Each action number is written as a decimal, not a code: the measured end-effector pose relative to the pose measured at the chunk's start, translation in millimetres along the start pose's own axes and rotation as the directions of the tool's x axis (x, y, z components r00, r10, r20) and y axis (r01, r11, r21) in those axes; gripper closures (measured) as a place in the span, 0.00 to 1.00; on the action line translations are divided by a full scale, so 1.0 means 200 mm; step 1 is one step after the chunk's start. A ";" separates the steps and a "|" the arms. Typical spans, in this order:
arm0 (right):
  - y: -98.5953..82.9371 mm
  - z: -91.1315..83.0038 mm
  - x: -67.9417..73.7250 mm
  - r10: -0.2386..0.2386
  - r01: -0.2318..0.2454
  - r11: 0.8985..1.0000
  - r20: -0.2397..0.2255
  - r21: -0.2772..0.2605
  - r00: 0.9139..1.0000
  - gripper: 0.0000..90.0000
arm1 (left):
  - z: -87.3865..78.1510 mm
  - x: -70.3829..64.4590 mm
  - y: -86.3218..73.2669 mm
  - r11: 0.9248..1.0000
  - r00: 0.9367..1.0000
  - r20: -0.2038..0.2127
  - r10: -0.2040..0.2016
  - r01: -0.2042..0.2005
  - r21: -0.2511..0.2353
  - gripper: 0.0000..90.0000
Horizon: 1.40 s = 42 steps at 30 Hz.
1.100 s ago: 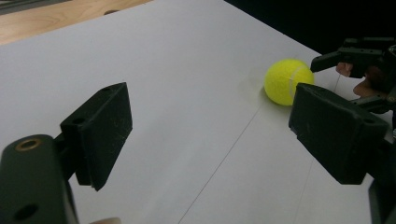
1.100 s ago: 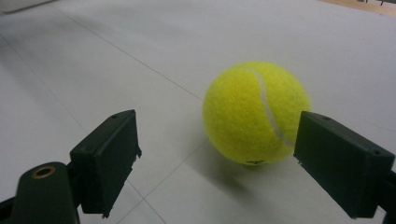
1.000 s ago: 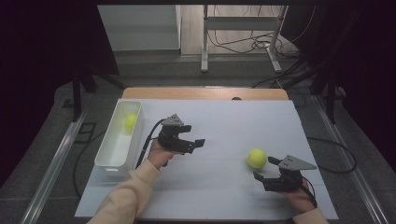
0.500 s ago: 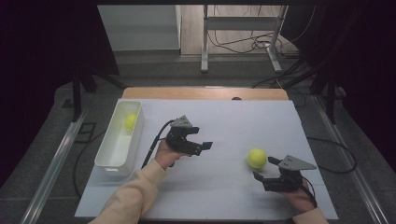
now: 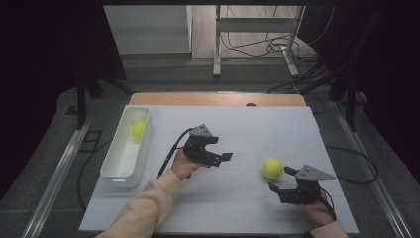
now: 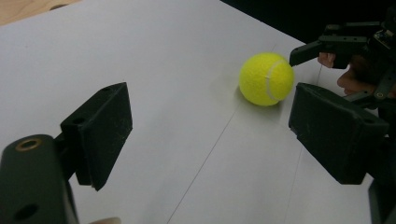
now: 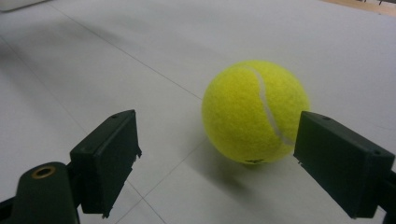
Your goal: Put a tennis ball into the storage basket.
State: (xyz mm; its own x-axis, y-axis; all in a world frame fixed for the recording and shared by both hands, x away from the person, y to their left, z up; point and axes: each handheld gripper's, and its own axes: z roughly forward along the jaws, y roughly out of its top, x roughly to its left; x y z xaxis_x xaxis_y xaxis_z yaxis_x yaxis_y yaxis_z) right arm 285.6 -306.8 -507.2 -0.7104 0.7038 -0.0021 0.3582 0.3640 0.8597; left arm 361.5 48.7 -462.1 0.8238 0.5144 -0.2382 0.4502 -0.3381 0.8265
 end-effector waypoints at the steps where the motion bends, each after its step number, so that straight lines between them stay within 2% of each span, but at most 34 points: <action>1: 0.00 0.00 0.00 0.001 -0.001 1.000 0.000 -0.001 1.000 0.16 | 0.01 0.00 0.00 1.000 1.000 0.003 0.001 -0.001 0.000 0.16; 42: 0.00 -0.01 0.00 0.003 -0.003 1.000 -0.003 -0.013 1.000 0.16 | 0.22 -0.05 0.00 0.997 0.998 0.058 0.009 -0.013 0.071 0.16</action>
State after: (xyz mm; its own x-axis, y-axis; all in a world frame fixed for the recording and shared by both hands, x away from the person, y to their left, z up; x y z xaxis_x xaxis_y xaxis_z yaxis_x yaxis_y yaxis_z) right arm 284.9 -308.5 -505.6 -0.7113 0.7028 0.0023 0.3522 0.3536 0.8666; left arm 368.6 9.4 -482.0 0.8465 0.4649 -0.2596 0.4624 -0.3999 0.7914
